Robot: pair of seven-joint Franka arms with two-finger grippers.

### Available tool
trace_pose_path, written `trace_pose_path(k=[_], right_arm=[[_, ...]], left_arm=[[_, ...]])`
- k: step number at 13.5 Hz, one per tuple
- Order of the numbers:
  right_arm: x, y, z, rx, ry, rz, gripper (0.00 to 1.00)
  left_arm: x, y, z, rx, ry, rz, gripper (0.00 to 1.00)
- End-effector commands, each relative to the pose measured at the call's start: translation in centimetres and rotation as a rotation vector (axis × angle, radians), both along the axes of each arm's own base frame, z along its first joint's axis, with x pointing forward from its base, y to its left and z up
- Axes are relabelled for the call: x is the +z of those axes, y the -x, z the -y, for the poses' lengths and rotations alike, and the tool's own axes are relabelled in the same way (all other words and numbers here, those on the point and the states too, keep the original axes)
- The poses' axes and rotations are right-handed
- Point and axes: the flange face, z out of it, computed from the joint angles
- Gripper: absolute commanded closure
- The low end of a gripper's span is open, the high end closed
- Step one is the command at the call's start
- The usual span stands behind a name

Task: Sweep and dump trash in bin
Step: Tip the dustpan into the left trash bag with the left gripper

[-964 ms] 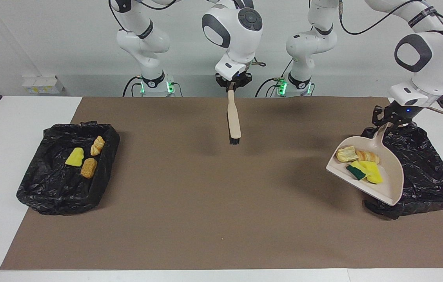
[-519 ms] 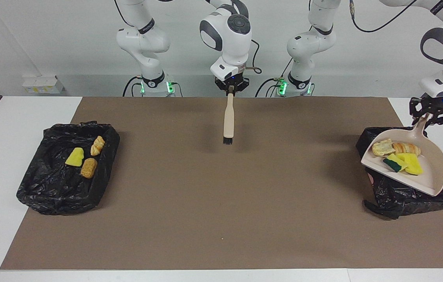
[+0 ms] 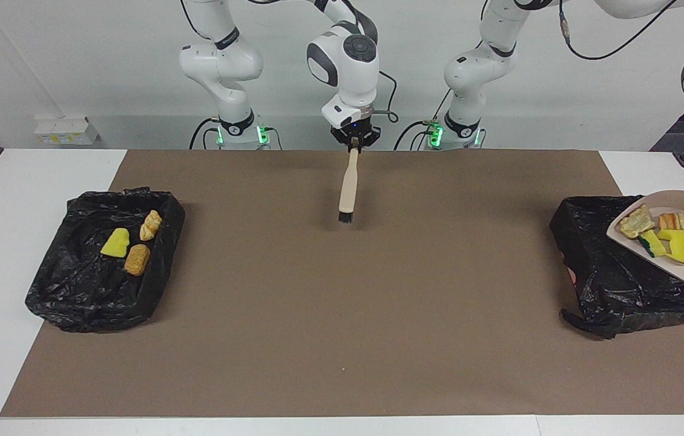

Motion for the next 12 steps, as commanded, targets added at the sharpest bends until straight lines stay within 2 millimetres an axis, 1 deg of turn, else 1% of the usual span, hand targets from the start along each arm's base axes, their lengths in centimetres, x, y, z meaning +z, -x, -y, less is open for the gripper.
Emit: trace_pose_path(k=[1,2,3,5,6,7,8,10,12], right_arm=[[-0.6,1.9,0.1,0.048,-0.012,0.041,1.00],[-1.3,2.3,0.1,0.089,-0.018,0.048,1.00],[-1.5,2.7,-0.2,0.114,-0.028,0.057,1.00],[-2.8,3.6,-0.4,0.162,-0.040,0.072,1.00],[-3.3,3.7,-0.3,0.165,-0.050,0.082,1.00],[-3.5,3.6,-0.4,0.163,-0.058,0.089,1.00],[-4.2,3.5,-0.4,0.161,-0.063,0.067,1.00],[-4.6,3.5,-0.5,0.159,-0.065,0.053,1.00],[-4.9,3.3,-0.6,0.159,-0.078,0.054,1.00]], left_arm=[[0.6,-2.1,1.9,-0.118,-0.141,-0.051,1.00],[0.7,-2.3,2.1,-0.143,-0.204,-0.080,1.00],[0.7,-2.6,3.0,-0.168,-0.230,-0.104,1.00],[0.6,-3.4,5.8,-0.221,-0.283,-0.154,1.00],[0.5,-3.6,6.2,-0.231,-0.329,-0.181,1.00],[1.0,-4.1,7.2,-0.267,-0.419,-0.208,1.00],[1.1,-4.3,8.1,-0.277,-0.436,-0.217,1.00],[1.5,-4.3,7.8,-0.276,-0.460,-0.220,1.00],[2.0,-4.4,8.3,-0.264,-0.459,-0.219,1.00]])
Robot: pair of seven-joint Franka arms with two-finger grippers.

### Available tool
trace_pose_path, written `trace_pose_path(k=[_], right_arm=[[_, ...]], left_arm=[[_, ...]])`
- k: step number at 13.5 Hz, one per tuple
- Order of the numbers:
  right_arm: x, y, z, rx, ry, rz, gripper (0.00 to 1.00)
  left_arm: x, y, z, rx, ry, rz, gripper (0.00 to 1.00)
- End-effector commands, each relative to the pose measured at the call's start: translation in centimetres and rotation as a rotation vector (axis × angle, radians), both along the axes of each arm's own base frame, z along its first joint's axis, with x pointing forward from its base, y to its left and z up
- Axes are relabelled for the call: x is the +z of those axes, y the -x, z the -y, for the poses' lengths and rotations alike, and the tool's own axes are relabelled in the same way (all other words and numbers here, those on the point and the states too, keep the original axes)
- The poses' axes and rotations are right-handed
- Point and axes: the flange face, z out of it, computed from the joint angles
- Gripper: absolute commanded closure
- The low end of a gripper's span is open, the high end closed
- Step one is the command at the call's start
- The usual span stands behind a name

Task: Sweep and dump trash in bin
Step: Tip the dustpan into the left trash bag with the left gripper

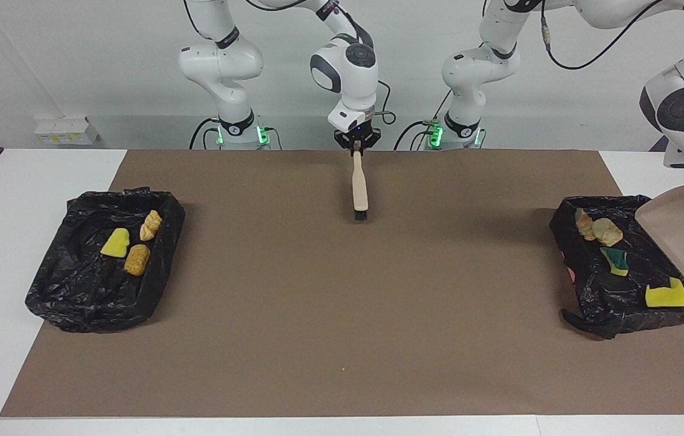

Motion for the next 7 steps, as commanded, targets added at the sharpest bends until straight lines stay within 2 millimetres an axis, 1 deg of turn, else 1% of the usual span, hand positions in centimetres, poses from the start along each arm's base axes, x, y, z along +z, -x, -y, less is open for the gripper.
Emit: trace_pose_path(k=[1,2,4,5,7], right_arm=[[-1.0,0.1,-0.6,0.022,-0.052,-0.007,1.00],[-1.3,0.1,-1.0,0.024,-0.072,-0.005,1.00],[-1.7,0.1,-1.1,0.024,-0.075,-0.016,1.00],[-2.4,0.1,-1.1,0.023,-0.075,-0.038,1.00],[-2.5,0.1,-1.1,0.015,-0.072,-0.044,1.00]], left_arm=[[2.0,-0.4,0.4,0.022,-0.006,0.017,1.00],[2.8,-0.6,0.7,0.032,0.046,0.052,1.00],[4.2,-1.0,2.6,0.036,0.169,0.115,1.00],[4.4,-0.9,3.0,0.062,0.250,0.152,1.00],[4.3,-0.9,4.0,0.185,0.415,0.302,1.00]])
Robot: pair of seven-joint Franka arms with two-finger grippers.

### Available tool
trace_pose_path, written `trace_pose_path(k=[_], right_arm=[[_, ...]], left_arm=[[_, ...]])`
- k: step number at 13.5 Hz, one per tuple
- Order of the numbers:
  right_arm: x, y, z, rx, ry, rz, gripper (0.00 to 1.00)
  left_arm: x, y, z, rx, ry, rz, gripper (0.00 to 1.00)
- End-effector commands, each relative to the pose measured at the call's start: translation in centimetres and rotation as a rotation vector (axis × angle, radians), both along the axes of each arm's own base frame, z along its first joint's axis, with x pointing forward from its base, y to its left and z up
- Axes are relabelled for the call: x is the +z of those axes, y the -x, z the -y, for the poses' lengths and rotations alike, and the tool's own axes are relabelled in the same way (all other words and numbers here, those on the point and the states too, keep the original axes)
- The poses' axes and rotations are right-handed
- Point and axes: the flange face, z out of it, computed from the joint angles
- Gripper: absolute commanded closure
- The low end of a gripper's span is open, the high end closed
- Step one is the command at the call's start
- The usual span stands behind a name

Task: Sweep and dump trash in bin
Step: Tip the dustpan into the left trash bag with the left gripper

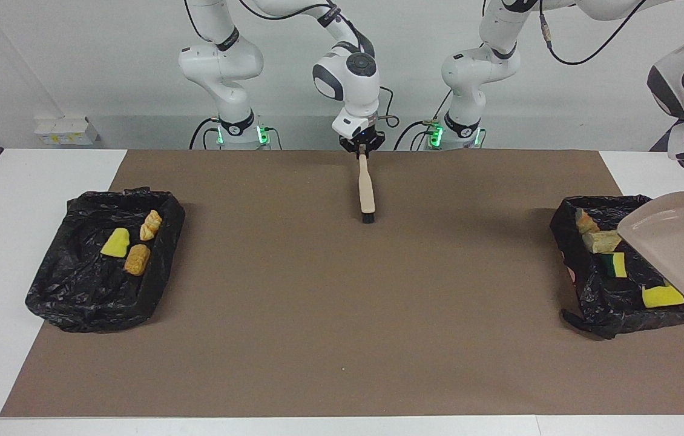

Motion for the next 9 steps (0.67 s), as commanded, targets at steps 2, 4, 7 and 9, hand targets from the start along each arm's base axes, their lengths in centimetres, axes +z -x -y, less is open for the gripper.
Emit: trace_pose_path(k=[2,4,7,9], right_arm=[[0.1,-0.3,-0.5,-0.006,-0.031,-0.015,1.00],[0.4,-0.8,-1.1,-0.041,-0.037,-0.031,0.96],[1.2,-1.9,-1.5,-0.060,-0.057,-0.024,0.65],[1.9,-2.8,-1.2,-0.075,-0.063,-0.011,0.60]], left_arm=[[-0.2,0.0,3.3,0.324,0.308,0.239,1.00],[-1.0,0.1,7.9,0.533,0.446,0.321,1.00],[-1.8,1.0,18.5,0.799,0.578,0.401,1.00],[-2.6,1.4,24.7,0.945,0.698,0.403,1.00]])
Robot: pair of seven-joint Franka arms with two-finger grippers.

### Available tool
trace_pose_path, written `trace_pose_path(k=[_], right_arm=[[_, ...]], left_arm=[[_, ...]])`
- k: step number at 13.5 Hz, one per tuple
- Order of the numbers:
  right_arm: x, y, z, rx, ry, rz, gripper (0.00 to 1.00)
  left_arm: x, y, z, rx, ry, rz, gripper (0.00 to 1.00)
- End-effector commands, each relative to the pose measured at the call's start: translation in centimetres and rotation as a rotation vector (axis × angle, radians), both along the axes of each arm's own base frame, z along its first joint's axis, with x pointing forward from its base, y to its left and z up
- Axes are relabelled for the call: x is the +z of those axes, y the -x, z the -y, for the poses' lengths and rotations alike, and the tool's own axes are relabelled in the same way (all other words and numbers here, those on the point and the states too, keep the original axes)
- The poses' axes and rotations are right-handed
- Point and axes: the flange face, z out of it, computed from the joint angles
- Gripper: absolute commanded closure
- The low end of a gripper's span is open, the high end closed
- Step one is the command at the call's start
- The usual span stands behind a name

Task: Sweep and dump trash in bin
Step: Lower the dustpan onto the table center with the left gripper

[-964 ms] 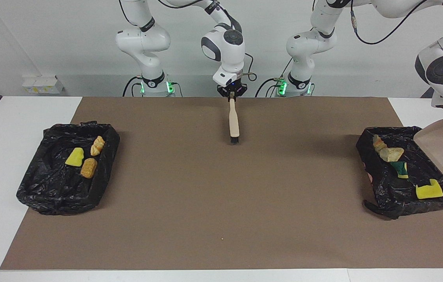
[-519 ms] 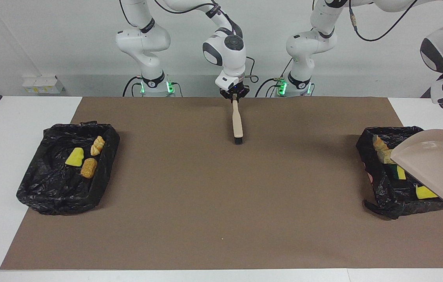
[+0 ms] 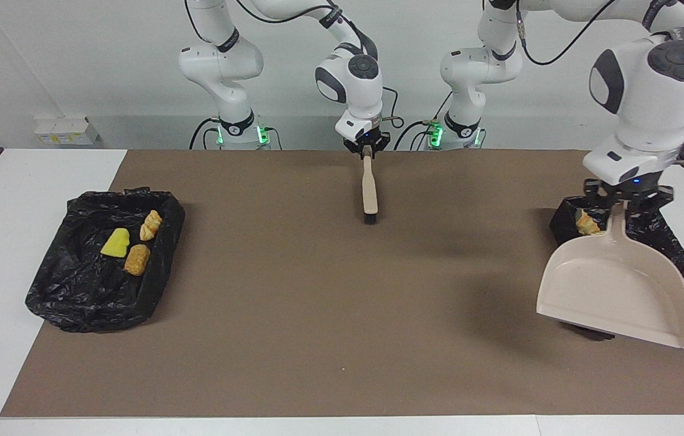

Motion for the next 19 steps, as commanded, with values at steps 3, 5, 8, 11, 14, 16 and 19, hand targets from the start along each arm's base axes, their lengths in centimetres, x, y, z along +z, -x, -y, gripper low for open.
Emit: trace_pose_path(k=[3,5,8,11,14,16,19], right_arm=[[2.4,-2.8,0.4,-0.066,-0.040,0.037,0.41],[4.1,-4.2,2.2,-0.102,-0.037,0.095,0.34],[7.1,-7.1,7.1,-0.205,-0.005,0.153,0.16],[9.0,-9.7,12.8,-0.205,0.028,0.152,0.13],[11.6,-12.2,19.8,-0.204,0.029,0.146,0.08],[13.4,-14.5,26.4,-0.200,-0.006,0.145,0.03],[18.0,-18.5,33.2,-0.241,-0.067,0.204,0.00]], left_arm=[[-2.0,2.1,12.9,0.217,0.233,-0.004,1.00],[-2.1,2.9,16.3,0.197,0.314,-0.025,1.00],[-8.0,2.2,23.4,0.286,0.335,-0.039,1.00],[-11.0,3.3,28.2,0.260,0.343,-0.062,1.00],[-13.6,3.3,30.3,0.271,0.373,-0.042,1.00],[-15.7,5.3,32.5,0.235,0.355,-0.066,1.00],[-20.4,6.3,34.9,0.247,0.309,-0.094,1.00]])
